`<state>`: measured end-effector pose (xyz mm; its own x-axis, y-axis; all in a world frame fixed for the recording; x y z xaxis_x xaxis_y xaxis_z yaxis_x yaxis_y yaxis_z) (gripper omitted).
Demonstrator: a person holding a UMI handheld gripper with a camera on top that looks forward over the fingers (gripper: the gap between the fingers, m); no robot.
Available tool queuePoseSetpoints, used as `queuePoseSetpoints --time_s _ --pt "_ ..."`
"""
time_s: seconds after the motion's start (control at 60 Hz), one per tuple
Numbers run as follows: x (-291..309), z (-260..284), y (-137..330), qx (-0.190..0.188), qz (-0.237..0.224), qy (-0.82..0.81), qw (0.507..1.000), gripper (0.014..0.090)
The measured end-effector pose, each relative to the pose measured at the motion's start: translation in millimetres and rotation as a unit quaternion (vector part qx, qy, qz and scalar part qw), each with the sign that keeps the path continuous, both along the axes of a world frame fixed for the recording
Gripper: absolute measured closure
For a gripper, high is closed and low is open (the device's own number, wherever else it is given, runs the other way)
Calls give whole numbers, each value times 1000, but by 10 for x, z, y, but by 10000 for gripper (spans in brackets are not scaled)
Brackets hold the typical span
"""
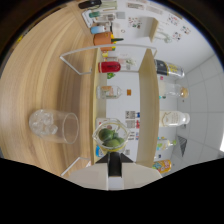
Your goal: Make me a cup of Mojito.
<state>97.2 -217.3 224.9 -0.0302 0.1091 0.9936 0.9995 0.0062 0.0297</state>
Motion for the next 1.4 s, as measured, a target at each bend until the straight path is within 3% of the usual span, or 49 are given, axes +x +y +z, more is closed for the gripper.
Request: queuePoseSetpoints --time_s 0.283,0.583,0.783,0.967,1.067,1.4 --pt "-217 -162 45 6 116 -159 980 890" --pt "-171 -111 13 -3 105 -96 990 888" --pt "71 381 -32 19 25 114 993 889" --pt "560 625 -185 24 -53 353 934 888" --pt "854 375 -264 -6 -86 448 890 888" --pt "1567 -1184 -374 -124 -242 627 730 888"
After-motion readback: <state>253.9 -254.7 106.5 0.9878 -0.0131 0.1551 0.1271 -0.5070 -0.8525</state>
